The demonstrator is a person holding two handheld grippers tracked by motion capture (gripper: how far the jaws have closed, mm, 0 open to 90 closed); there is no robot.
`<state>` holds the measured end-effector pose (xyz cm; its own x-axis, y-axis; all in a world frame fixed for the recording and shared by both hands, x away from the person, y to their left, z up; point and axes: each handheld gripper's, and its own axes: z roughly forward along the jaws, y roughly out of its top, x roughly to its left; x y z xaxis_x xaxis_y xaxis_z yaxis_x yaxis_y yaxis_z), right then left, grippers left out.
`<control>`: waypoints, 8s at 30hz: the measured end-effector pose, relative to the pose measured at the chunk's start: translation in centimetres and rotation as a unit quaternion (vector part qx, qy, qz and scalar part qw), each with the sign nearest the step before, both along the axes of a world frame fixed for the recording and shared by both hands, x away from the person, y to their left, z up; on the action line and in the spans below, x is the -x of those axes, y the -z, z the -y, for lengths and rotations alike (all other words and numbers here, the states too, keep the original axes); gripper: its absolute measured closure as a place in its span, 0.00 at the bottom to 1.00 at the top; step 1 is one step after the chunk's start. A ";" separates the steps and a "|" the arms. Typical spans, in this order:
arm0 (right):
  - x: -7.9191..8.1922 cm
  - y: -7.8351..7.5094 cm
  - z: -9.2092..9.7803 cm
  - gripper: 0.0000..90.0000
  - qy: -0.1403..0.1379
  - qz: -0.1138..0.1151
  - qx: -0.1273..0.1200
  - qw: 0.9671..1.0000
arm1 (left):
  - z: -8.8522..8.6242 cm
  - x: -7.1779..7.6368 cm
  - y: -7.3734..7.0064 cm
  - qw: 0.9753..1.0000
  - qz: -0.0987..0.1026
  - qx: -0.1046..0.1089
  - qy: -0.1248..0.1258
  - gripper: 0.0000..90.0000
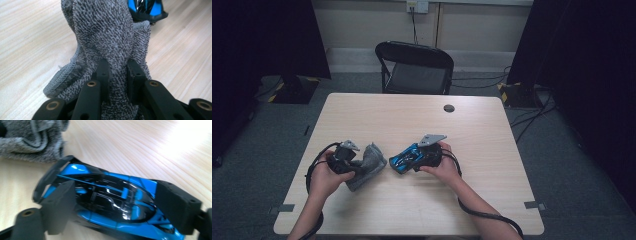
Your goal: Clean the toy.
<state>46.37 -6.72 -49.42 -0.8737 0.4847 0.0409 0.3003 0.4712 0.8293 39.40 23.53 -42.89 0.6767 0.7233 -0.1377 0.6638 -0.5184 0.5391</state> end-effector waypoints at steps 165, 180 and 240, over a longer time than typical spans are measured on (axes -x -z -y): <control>7.2 0.7 14.9 0.44 -0.024 -0.034 0.031 0.999 | 13.8 -7.3 6.0 0.997 0.058 0.009 0.056 0.29; 7.2 0.7 14.9 0.44 -0.022 -0.033 0.032 0.999 | 13.7 -6.9 5.6 0.997 0.065 -0.005 0.051 0.31; -1.5 -4.8 7.2 0.86 0.103 -0.048 0.043 0.993 | 14.8 -3.0 2.1 0.987 0.085 0.027 0.132 0.31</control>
<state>47.91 -13.91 -44.62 -0.7499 0.6578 0.0707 0.4733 0.4588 0.7520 42.45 8.77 -44.94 0.8576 0.5128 -0.0387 0.4060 -0.6291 0.6629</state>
